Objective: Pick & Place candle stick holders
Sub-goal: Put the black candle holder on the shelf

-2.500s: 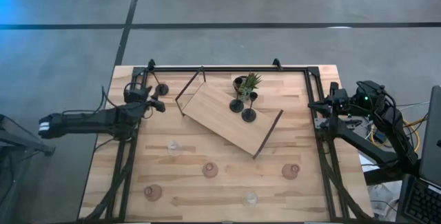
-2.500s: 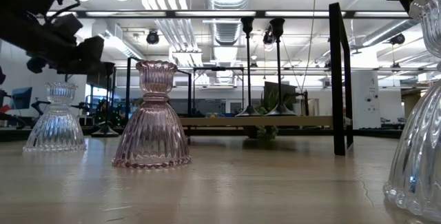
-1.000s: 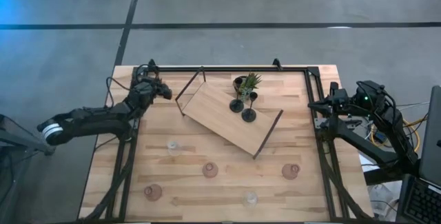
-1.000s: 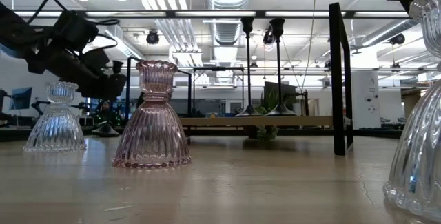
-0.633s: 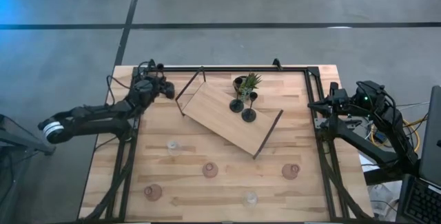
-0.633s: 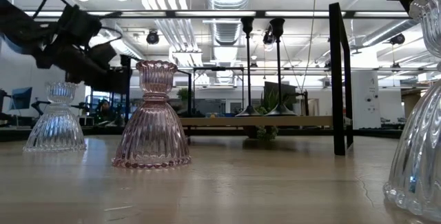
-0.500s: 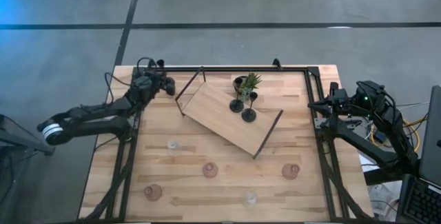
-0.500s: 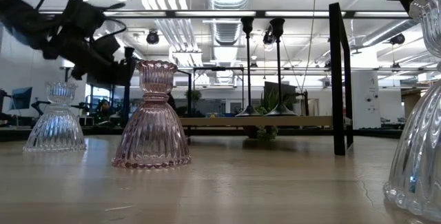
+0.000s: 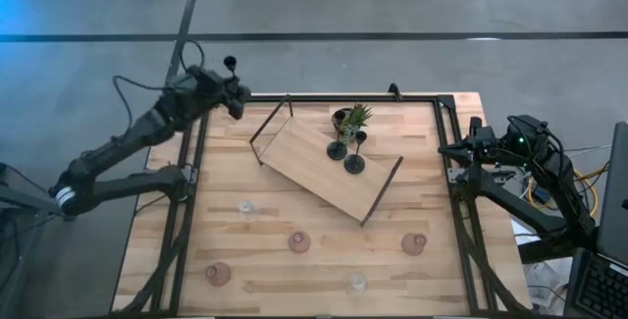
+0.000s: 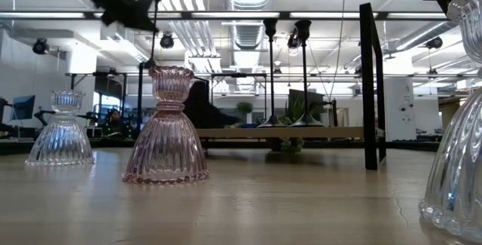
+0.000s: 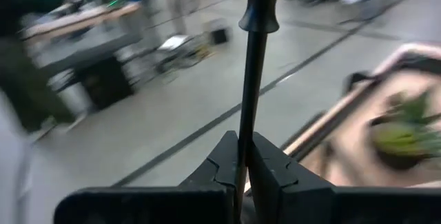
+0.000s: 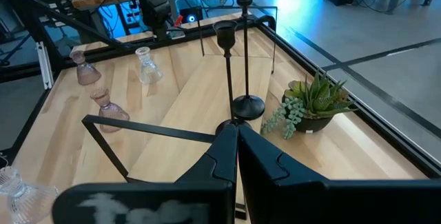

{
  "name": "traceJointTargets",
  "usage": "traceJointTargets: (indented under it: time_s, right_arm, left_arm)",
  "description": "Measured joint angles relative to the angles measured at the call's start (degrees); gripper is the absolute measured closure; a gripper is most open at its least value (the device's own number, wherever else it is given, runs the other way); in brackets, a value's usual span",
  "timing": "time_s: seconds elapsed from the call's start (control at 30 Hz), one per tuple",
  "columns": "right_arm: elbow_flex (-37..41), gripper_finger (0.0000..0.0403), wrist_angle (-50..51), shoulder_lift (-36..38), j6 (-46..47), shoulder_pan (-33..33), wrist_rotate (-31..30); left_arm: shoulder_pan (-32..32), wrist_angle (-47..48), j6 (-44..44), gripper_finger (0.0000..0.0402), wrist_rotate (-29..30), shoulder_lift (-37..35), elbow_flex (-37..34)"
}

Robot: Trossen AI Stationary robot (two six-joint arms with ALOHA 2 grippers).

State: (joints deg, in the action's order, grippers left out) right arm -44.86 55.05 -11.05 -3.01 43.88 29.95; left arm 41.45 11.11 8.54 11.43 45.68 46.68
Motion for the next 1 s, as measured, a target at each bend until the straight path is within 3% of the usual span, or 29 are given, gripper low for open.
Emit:
traceJointTargets:
  time_s: [0.27,0.43,0.6,0.73,1.0]
  right_arm:
    - [0.0,0.0394,0.0,0.0,0.0,0.02,0.0]
    - [0.0,0.0394,-0.01,0.0,0.0,0.01,0.0]
    - [0.0,0.0394,0.0,0.0,0.0,0.02,0.0]
    - [0.0,0.0394,0.0,0.0,-0.01,0.0,0.0]
    - [0.0,0.0394,-0.01,0.0,0.0,0.02,0.0]
  left_arm:
    - [0.02,3.48,0.54,0.0385,-22.65,3.15,12.01]
    - [0.0,4.13,0.33,0.0385,-36.64,10.75,16.94]
    - [0.07,4.68,1.72,0.0385,-46.09,19.81,22.22]
    - [-0.4,4.52,1.96,0.0385,-50.57,25.7,25.98]
    - [-3.37,3.17,7.59,0.0385,-51.19,33.07,27.16]
